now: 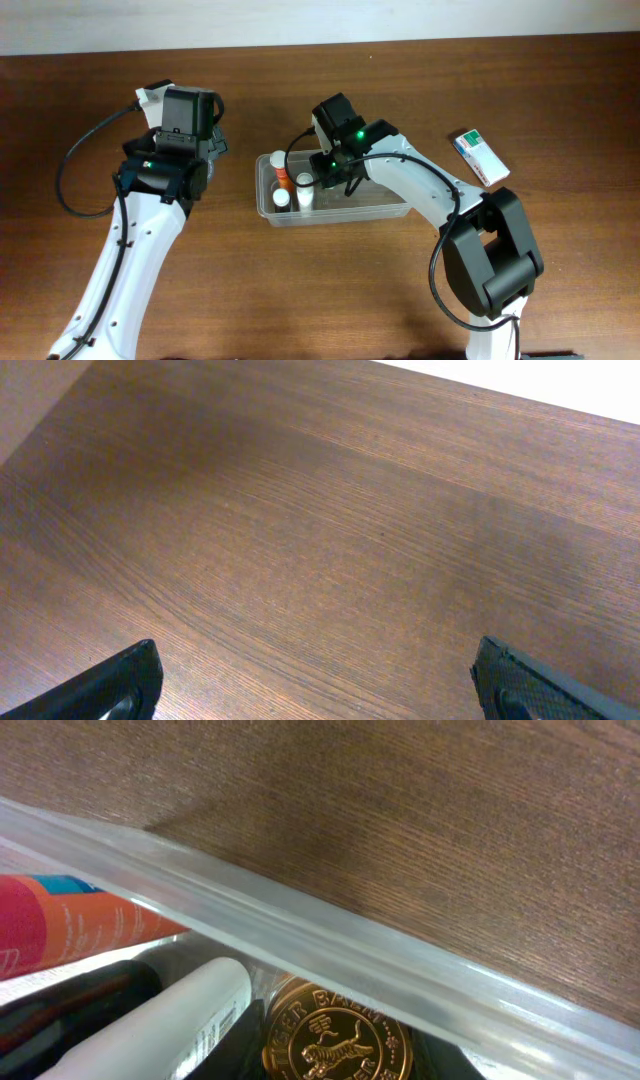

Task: Pack container
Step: 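Lower the jar into the container and open the right gripper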

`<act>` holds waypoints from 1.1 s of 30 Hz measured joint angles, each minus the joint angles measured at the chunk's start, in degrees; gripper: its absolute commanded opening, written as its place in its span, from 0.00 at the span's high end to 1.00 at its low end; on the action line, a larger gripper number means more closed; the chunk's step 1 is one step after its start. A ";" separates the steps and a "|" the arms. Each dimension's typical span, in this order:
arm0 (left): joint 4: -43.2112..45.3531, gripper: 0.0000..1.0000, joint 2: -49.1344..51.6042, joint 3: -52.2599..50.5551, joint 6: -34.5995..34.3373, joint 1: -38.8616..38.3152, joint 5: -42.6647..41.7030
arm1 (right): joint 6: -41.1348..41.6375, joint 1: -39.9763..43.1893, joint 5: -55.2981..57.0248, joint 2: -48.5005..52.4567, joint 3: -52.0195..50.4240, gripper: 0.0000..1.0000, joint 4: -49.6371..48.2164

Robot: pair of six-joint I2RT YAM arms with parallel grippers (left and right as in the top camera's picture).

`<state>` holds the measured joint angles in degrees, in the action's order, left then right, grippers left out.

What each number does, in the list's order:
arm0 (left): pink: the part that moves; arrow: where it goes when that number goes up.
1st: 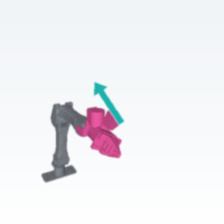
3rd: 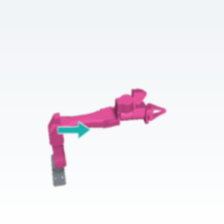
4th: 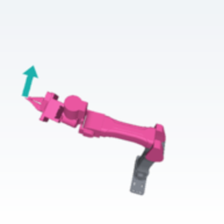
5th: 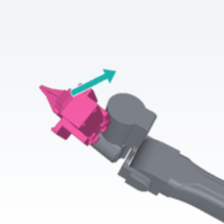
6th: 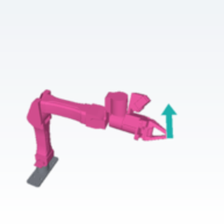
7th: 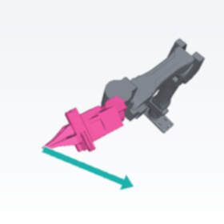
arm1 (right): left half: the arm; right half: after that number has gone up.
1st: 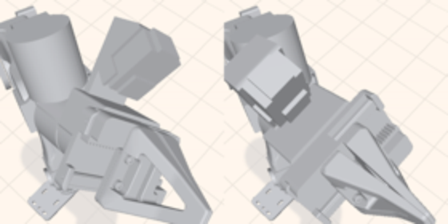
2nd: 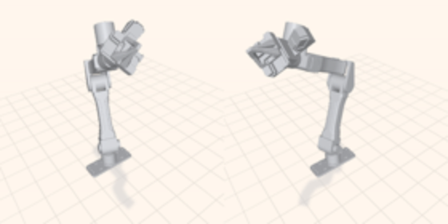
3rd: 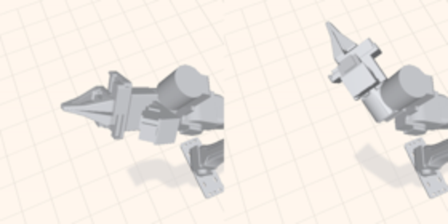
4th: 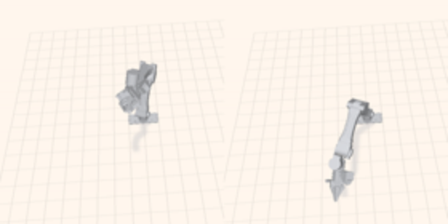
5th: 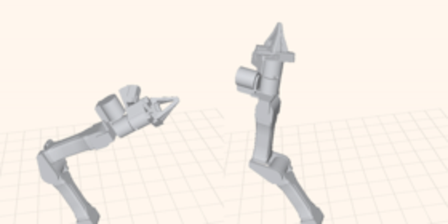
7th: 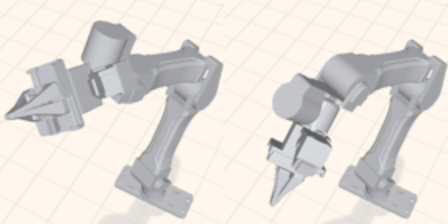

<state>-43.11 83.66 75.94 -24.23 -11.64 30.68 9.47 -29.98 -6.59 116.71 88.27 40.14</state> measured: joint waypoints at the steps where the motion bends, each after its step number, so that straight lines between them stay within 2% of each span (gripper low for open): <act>1: 0.00 0.01 0.00 0.00 0.00 0.00 0.00 | 0.02 0.00 0.00 0.02 0.00 0.77 -0.04; 5: 0.00 0.01 0.00 0.00 0.00 0.00 0.00 | 0.00 0.00 0.00 0.15 0.00 0.76 -0.17; 7: 0.00 0.01 0.00 0.00 0.00 0.00 0.00 | 0.17 0.04 0.00 0.26 0.00 0.65 -0.17; 9: 0.00 0.01 0.00 0.00 0.00 0.00 0.00 | 0.42 0.11 0.00 0.33 0.00 0.58 -0.17; 33: 0.00 0.01 0.00 0.00 0.00 0.00 0.00 | 0.63 1.60 -1.07 0.39 0.00 0.57 1.73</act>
<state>-43.11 83.66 75.94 -24.23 -11.64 30.68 10.11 -28.38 -7.66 117.10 88.27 41.87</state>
